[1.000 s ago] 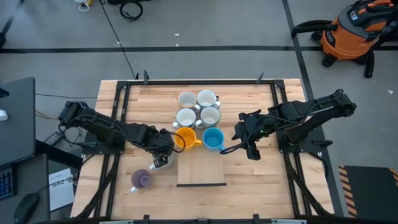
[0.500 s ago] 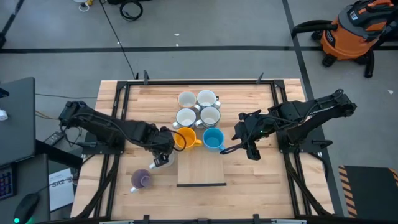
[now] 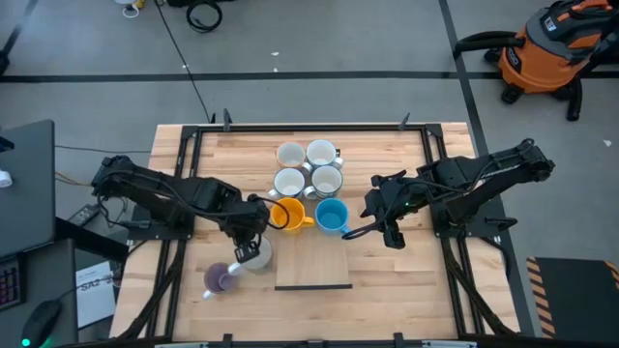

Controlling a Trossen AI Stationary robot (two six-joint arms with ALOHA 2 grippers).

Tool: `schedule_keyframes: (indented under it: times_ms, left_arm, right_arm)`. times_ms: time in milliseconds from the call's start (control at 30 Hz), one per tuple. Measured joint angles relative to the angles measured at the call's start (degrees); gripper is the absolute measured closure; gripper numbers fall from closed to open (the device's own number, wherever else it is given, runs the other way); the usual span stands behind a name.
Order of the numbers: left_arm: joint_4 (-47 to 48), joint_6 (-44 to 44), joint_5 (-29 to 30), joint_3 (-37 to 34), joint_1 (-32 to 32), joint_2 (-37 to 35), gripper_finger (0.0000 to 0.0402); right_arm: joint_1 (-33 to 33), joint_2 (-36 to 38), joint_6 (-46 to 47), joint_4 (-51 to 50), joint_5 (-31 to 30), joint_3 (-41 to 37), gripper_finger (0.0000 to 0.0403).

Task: Place coffee mugs
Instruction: Put the green mug on the shelf

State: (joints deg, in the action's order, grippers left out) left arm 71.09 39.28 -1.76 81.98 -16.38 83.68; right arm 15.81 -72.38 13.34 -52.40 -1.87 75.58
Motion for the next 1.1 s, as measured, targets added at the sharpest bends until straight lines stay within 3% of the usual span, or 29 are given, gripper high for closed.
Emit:
schedule_keyframes:
  times_ms: [400,667,1100]
  left_arm:
    - [1.69,8.91,-7.56,9.81,-2.85,-0.02,0.0375]
    - [-3.71,12.94,-5.33,18.27,-3.67,-0.02,0.0375]
    - [-18.51,7.60,-2.93,24.09,0.29,0.80,0.0375]
  right_arm:
    - [0.00,0.00,-0.02,0.00,0.00,0.01,0.0238]
    - [-0.02,0.00,0.00,0.02,0.00,0.00,0.0238]
    - [-0.02,0.00,0.57,0.02,0.39,-0.01,0.0238]
